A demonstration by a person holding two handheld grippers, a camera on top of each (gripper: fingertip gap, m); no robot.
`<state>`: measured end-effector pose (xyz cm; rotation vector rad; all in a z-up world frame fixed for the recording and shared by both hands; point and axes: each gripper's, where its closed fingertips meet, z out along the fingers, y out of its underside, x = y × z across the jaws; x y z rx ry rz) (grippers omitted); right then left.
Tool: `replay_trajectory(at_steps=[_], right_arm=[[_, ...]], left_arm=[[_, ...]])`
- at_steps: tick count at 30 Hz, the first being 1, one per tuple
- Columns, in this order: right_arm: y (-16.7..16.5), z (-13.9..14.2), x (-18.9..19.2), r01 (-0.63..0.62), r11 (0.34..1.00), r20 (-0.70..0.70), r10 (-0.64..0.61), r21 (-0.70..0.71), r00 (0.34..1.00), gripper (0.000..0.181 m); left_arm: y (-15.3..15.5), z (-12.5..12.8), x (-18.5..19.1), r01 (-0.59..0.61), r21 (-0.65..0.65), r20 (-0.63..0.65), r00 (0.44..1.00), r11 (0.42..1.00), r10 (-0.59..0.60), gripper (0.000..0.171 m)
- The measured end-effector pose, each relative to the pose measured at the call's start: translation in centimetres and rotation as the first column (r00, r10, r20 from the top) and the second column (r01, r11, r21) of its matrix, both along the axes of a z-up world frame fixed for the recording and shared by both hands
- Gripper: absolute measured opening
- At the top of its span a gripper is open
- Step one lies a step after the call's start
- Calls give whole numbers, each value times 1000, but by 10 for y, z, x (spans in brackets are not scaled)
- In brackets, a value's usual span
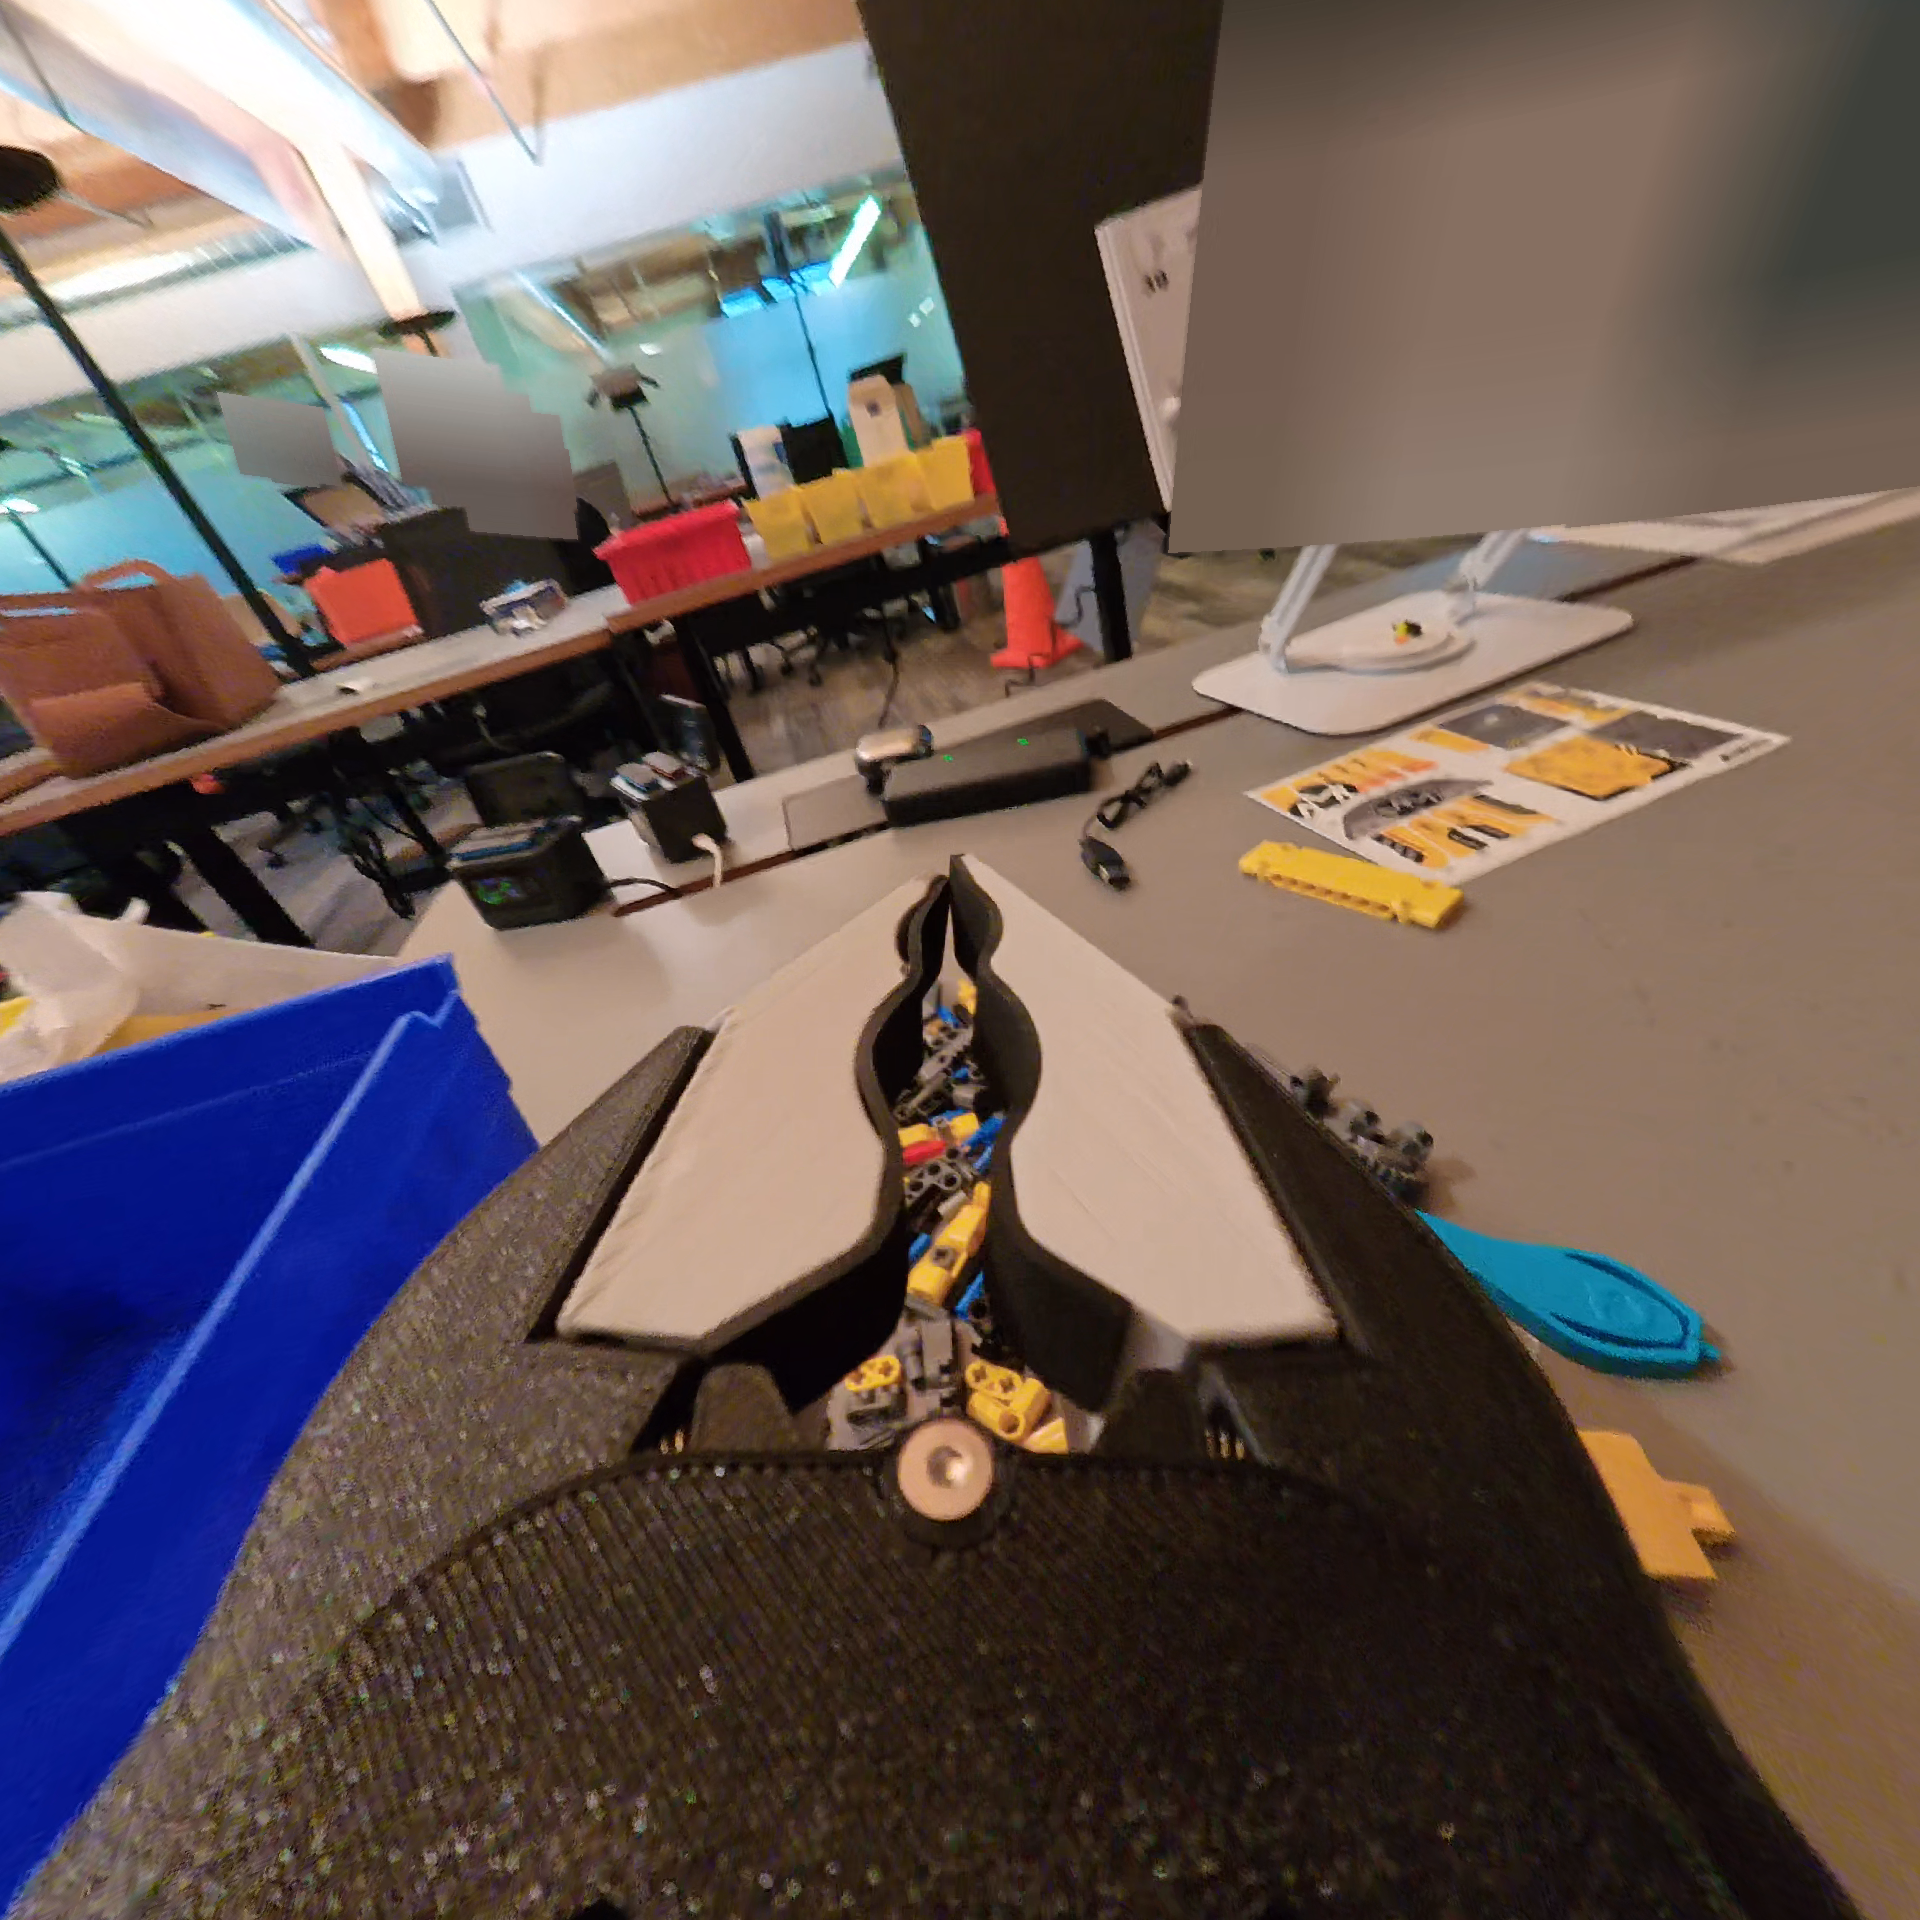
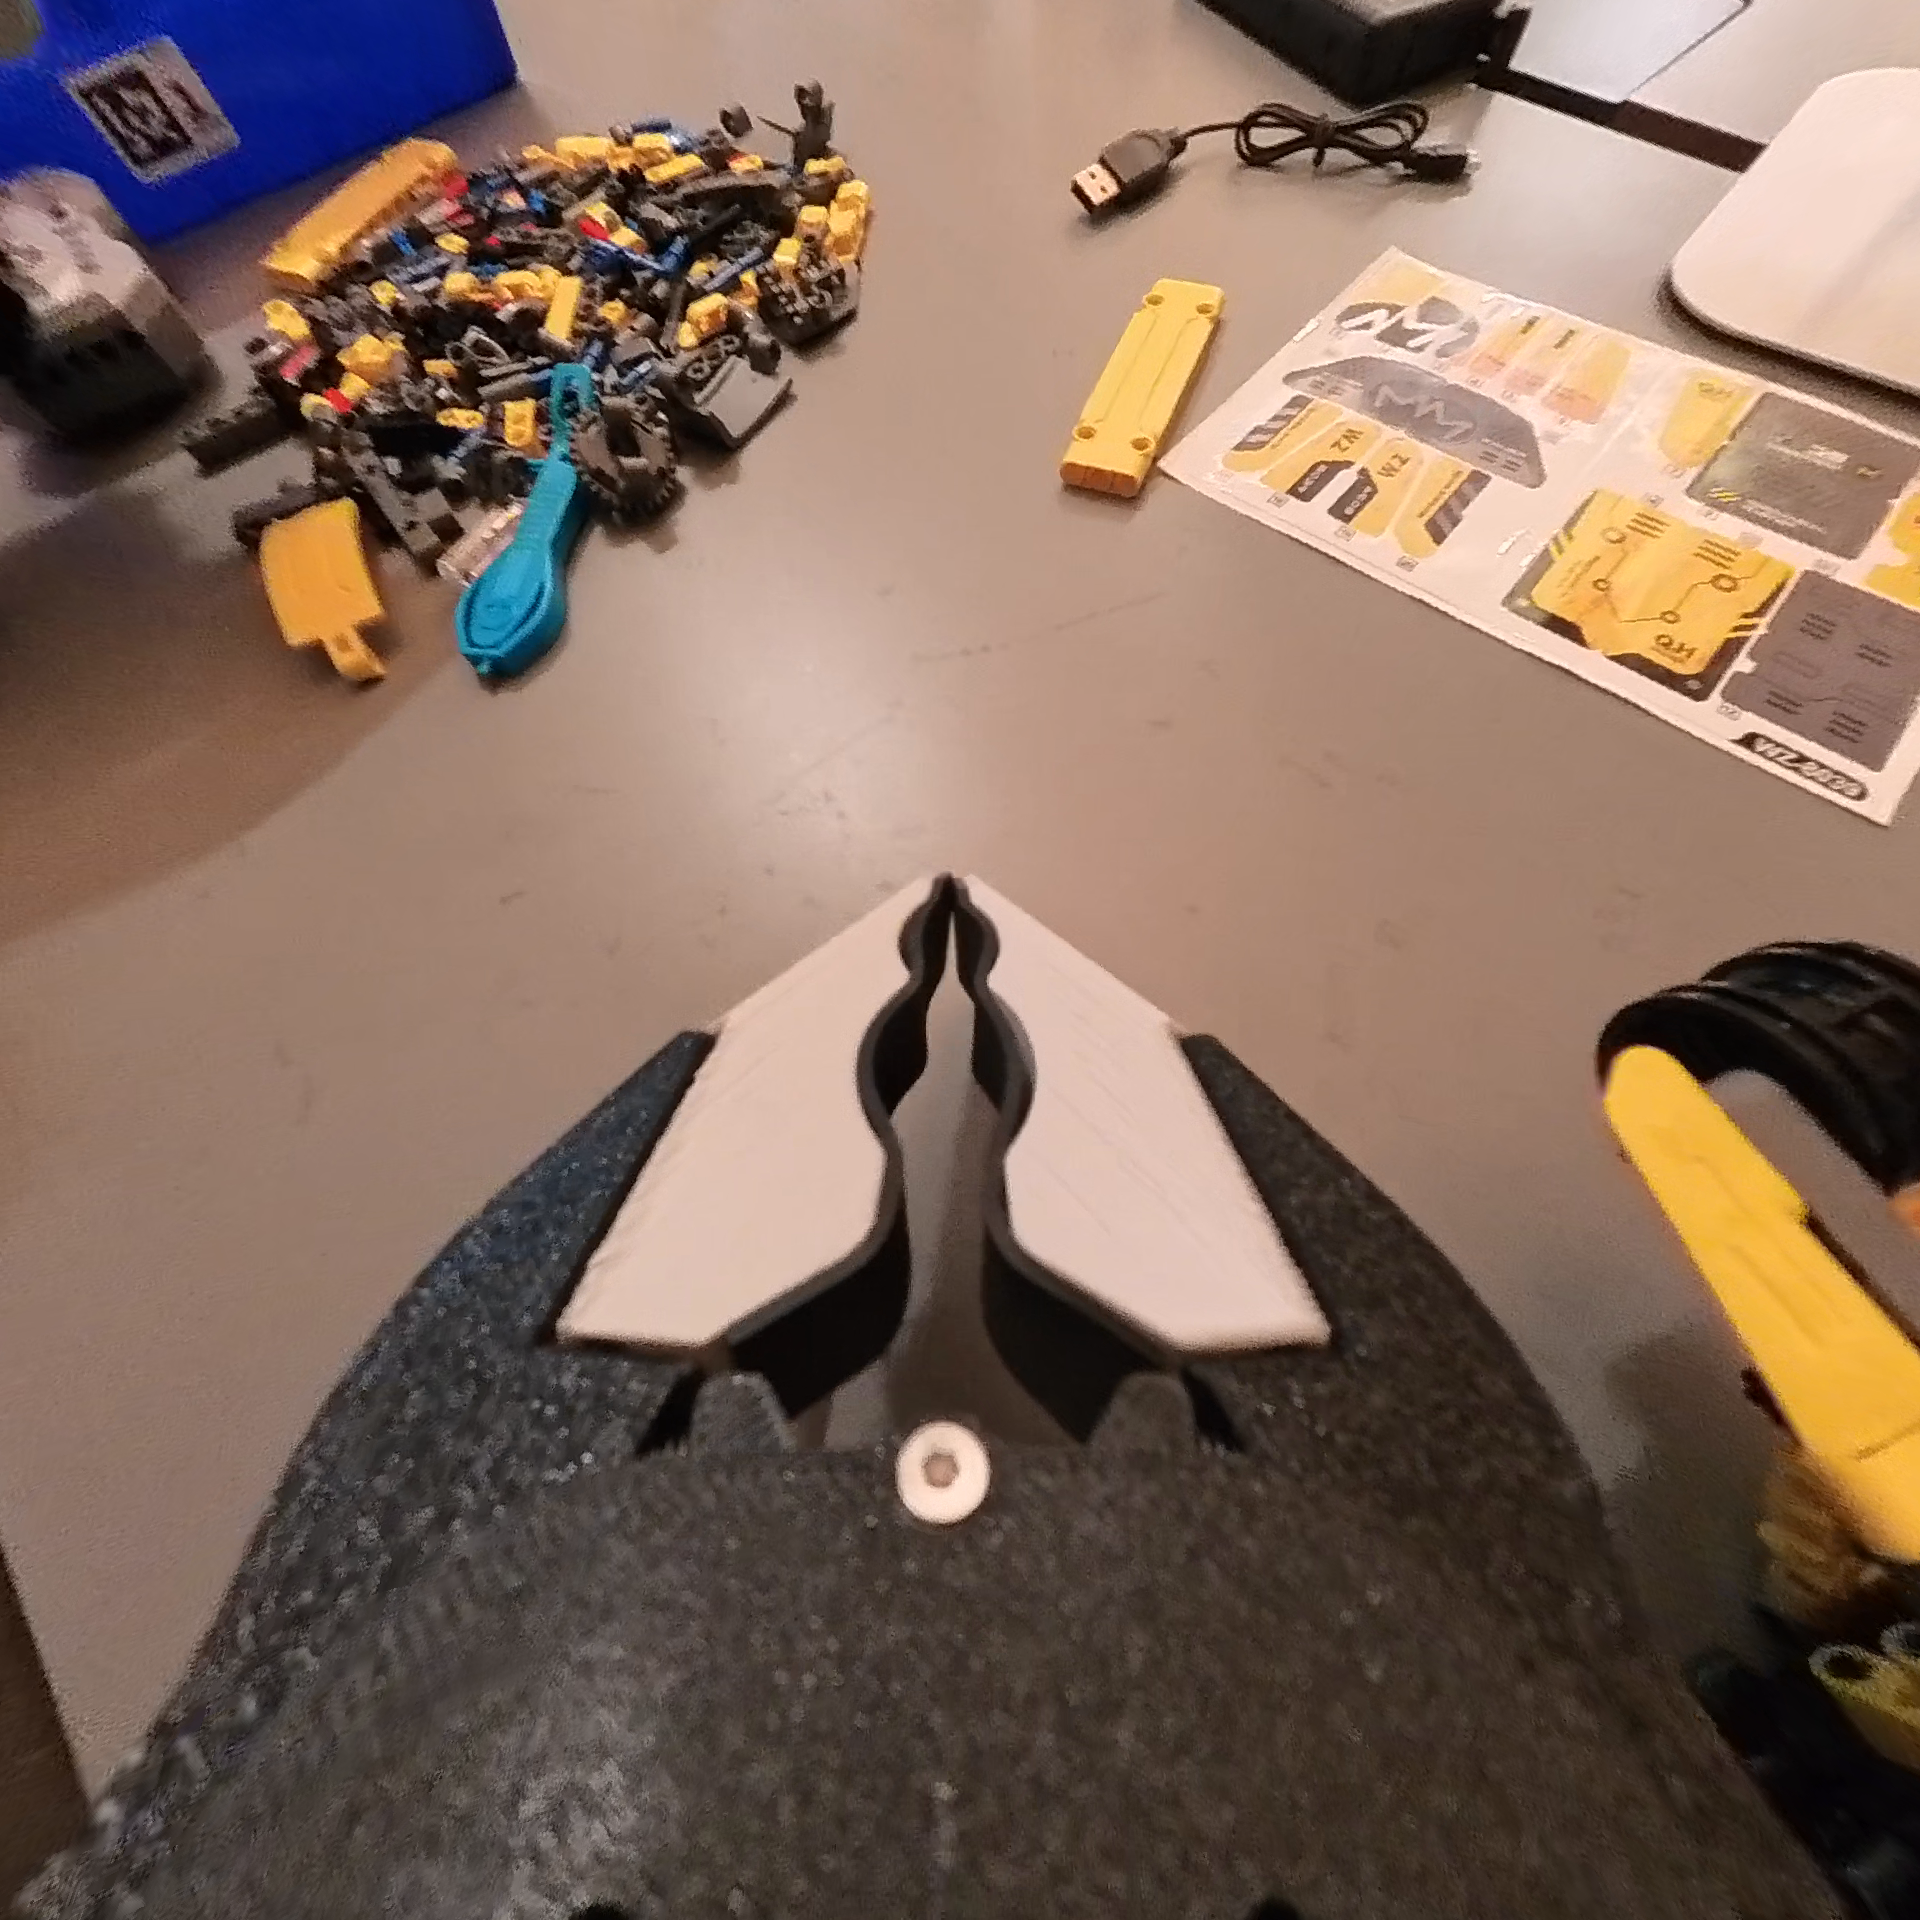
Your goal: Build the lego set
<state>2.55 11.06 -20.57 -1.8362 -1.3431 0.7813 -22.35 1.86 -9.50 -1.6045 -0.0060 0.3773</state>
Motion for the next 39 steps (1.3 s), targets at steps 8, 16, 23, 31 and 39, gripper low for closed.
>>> replay_trajectory(at_steps=[8, 16, 23, 31, 39], right_arm=[[7, -3, 1, 46, 998, 33, -47, 39, 998, 0], [11, -8, 2, 77, 994, 77, -82, 77, 994, 0], [14, -7, 2, 90, 992, 74, -97, 92, 993, 0], [14, -6, 2, 90, 992, 66, -96, 89, 993, 0], [13, -7, 2, 84, 994, 68, -89, 74, 994, 0]], left_arm=[[-8, 8, -11, -43, 66, 24, 999, 997, 41, 0], [-10, 7, -16, -33, 80, 100, 995, 996, 25, 0], [-12, 9, -18, -21, 104, 144, 990, 994, 6, 0], [-13, 11, -18, 3, 130, 174, 984, 992, -26, 0], [-13, 12, -17, 3, 132, 158, 987, 991, -24, 0]])
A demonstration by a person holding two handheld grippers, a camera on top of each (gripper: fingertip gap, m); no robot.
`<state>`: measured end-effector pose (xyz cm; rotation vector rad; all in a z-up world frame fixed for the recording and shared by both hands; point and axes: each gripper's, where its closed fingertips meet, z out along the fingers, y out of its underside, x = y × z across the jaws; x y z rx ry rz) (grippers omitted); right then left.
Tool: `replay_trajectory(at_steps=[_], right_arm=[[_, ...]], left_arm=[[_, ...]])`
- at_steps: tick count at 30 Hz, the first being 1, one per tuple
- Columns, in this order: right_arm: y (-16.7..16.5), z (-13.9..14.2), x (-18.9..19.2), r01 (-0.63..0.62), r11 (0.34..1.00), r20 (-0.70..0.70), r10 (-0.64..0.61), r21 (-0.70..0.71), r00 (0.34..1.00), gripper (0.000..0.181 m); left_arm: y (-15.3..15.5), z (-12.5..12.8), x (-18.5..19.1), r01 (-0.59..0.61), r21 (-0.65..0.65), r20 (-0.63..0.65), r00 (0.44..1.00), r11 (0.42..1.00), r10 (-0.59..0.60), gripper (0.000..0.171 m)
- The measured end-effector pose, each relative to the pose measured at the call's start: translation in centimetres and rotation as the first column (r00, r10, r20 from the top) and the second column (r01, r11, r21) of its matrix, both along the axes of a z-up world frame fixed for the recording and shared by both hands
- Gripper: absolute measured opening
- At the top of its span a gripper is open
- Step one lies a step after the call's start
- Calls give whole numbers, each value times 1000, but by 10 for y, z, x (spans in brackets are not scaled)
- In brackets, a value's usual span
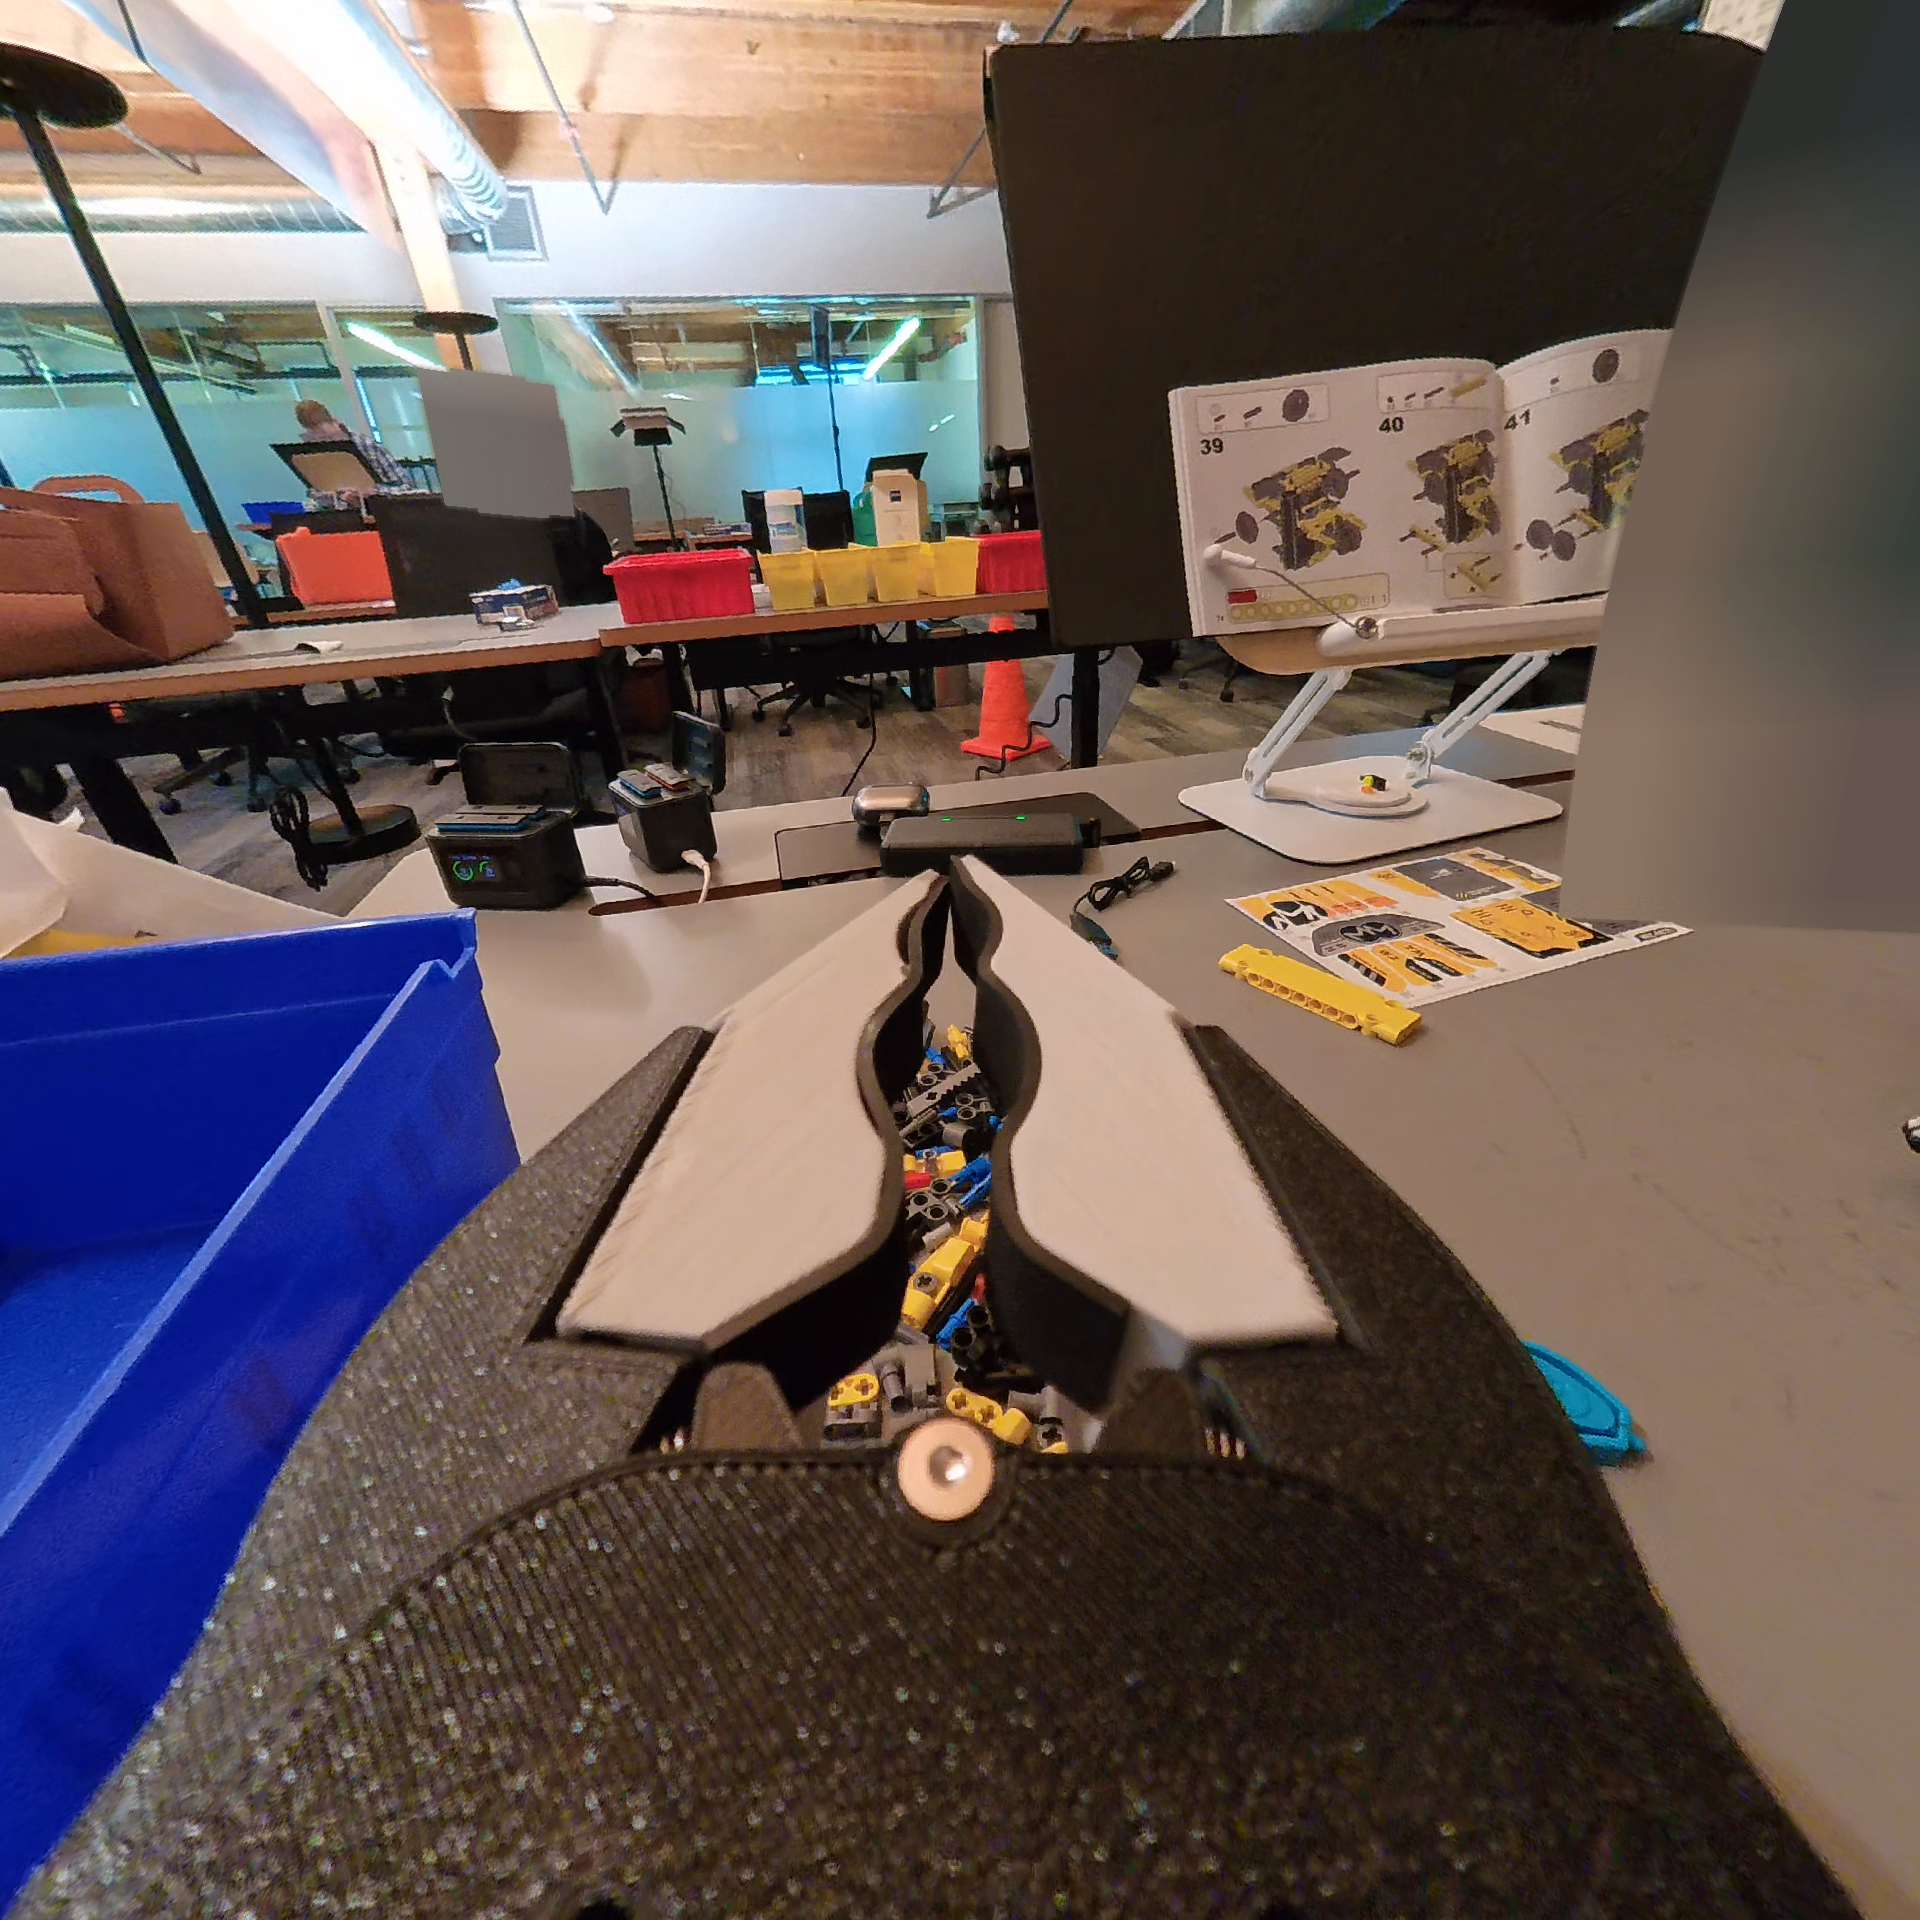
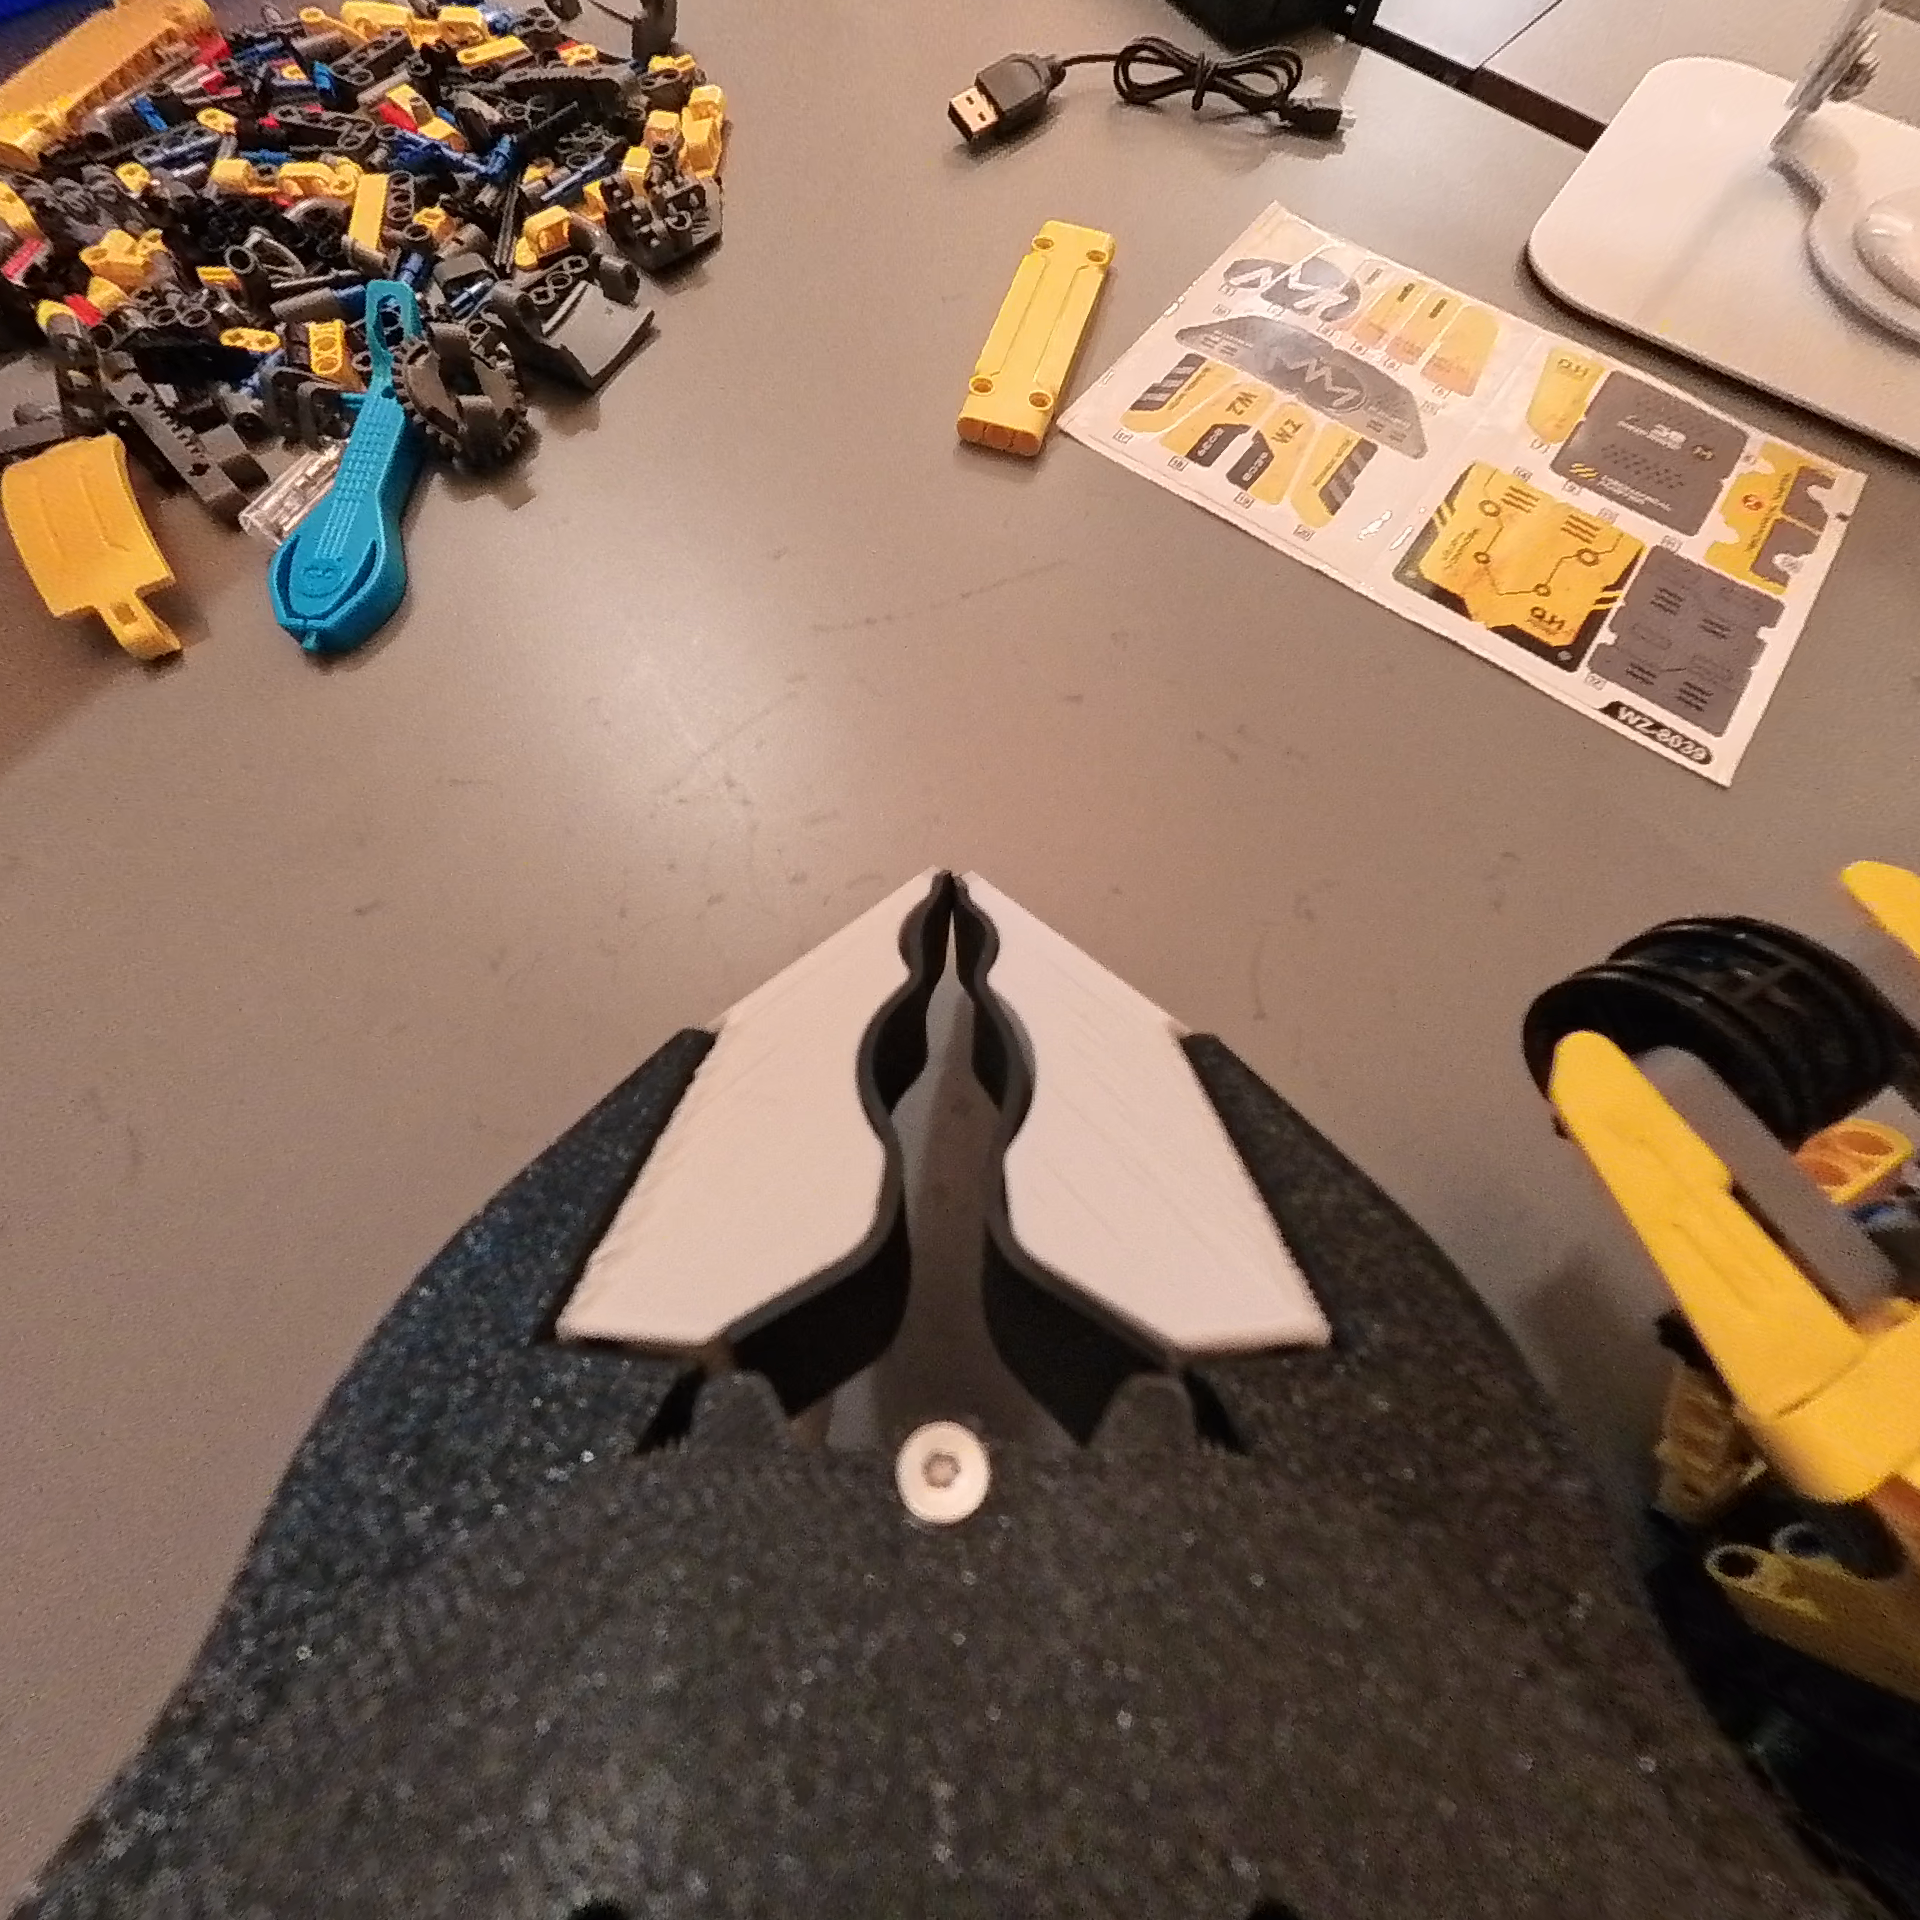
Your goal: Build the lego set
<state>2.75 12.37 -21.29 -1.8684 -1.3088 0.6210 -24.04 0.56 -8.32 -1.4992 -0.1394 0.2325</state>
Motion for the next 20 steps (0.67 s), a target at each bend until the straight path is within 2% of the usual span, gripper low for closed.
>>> replay_trajectory(at_steps=[14, 17, 20], right_arm=[[-4, -2, -1, -28, 999, 2, 28, -34, 1000, 0], [-11, -4, -4, -76, 996, 13, 77, -41, 997, 15], [-14, -5, -5, -94, 995, 18, 95, -44, 995, 22]], left_arm=[[-3, 4, -3, -26, 29, -5, 1000, 999, 26, 0], [-5, 6, -6, -42, 44, -2, 999, 998, 42, 3], [-7, 8, -7, -44, 56, 7, 999, 997, 44, 4]])
